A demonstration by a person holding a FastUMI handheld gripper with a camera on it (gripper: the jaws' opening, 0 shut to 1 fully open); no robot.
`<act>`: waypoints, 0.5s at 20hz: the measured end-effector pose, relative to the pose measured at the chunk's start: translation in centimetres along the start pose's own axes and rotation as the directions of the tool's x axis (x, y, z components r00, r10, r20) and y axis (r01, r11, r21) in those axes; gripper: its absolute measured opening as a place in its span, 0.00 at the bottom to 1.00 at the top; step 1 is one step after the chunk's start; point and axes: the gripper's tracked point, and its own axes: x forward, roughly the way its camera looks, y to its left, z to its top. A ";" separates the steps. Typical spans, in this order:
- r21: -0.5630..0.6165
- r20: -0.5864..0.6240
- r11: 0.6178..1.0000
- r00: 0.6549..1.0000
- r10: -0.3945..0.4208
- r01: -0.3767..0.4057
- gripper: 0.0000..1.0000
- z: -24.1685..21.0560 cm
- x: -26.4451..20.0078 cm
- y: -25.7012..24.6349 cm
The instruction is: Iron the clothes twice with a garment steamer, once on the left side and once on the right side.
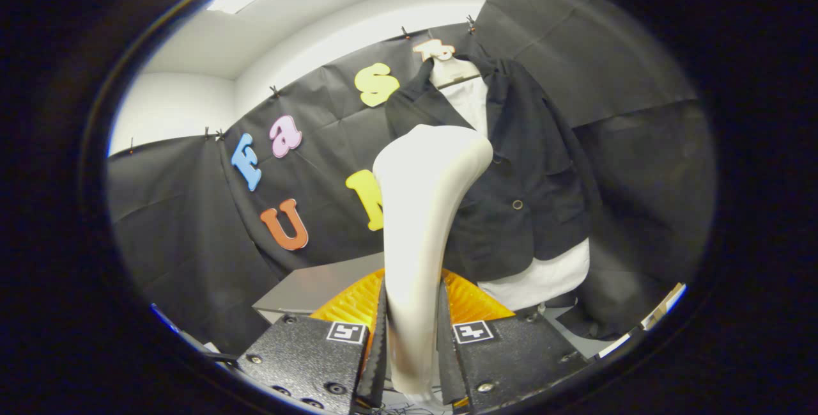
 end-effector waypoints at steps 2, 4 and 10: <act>-0.031 0.010 0.999 1.000 0.018 -0.018 0.36 0.5 -0.2 1.6; -0.060 0.017 0.997 0.999 0.046 -0.045 0.36 0.9 -0.2 3.2; -0.121 -0.018 0.986 0.993 0.116 -0.118 0.36 0.5 -1.1 4.8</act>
